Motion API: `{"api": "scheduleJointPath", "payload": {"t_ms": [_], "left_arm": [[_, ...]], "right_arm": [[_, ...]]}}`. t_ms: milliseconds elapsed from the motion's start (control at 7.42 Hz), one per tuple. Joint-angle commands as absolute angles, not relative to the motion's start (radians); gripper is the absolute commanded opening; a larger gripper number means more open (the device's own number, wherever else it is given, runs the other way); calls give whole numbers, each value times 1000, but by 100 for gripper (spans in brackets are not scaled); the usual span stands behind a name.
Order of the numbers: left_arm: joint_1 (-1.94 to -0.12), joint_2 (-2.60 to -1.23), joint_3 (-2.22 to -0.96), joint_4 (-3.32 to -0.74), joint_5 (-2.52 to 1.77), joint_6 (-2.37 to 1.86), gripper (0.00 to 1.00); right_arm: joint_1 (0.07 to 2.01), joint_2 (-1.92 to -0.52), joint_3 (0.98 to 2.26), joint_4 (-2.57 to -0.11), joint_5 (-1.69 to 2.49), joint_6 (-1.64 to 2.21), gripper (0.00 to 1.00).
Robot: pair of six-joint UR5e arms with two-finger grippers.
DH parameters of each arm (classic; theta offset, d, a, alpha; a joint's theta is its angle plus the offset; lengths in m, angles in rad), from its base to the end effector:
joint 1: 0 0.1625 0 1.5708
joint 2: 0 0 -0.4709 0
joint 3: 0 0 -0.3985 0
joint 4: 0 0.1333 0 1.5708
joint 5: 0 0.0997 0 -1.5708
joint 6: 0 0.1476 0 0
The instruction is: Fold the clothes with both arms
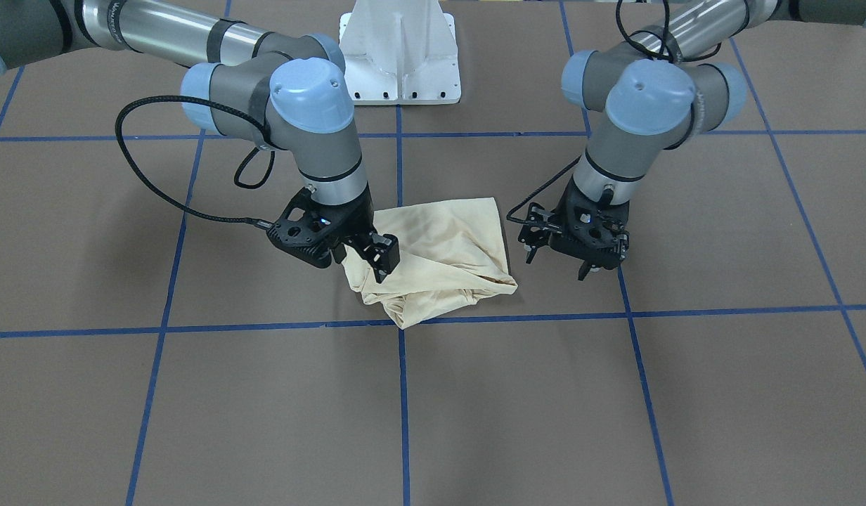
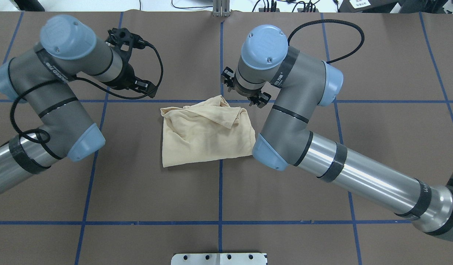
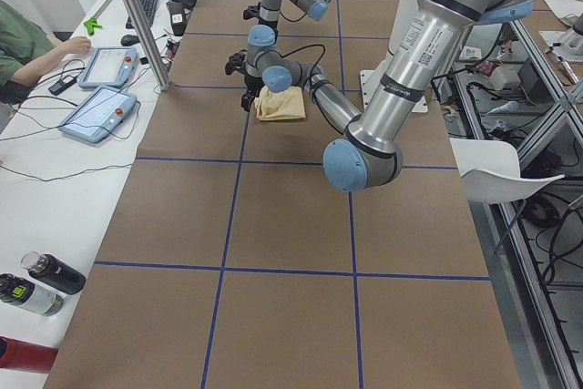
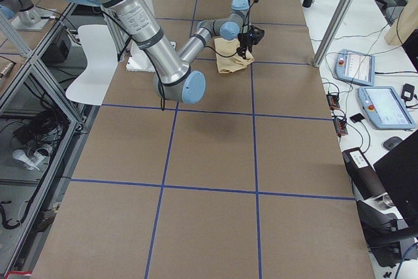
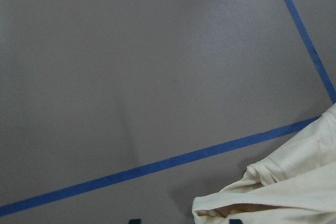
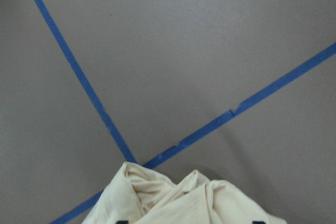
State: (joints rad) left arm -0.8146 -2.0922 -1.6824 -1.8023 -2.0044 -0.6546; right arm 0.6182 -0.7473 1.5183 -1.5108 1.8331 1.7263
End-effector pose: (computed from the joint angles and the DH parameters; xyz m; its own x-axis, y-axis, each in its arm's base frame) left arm 0.4439 -0.5745 0.3462 0.6208 0.3910 -0.6795 -0.0849 0.8952 0.4375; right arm -0.5999 -0.5433 0.2273 0.4802 0.5251 0.7026 -0.4839 0.8267 -0.2871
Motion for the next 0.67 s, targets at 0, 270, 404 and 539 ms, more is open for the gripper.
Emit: {"api": "scheduleJointPath", "payload": {"t_ms": [0, 270, 404, 539], "left_arm": [[-838, -2077, -1689, -1802, -2037, -598, 100], [-838, -2077, -1690, -1802, -2037, -603, 100], [-838, -2077, -1692, -1802, -2037, -609, 100], [-838, -2077, -1692, -1802, -2039, -609, 100]], "right_arm": [[496, -715, 1514, -1559, 1766, 1727, 100], [425, -715, 1491, -1559, 1720, 1680, 100], [408, -689, 1449, -1555, 1668, 1643, 100], [410, -642, 1374, -1552, 1663, 1622, 100]]}}
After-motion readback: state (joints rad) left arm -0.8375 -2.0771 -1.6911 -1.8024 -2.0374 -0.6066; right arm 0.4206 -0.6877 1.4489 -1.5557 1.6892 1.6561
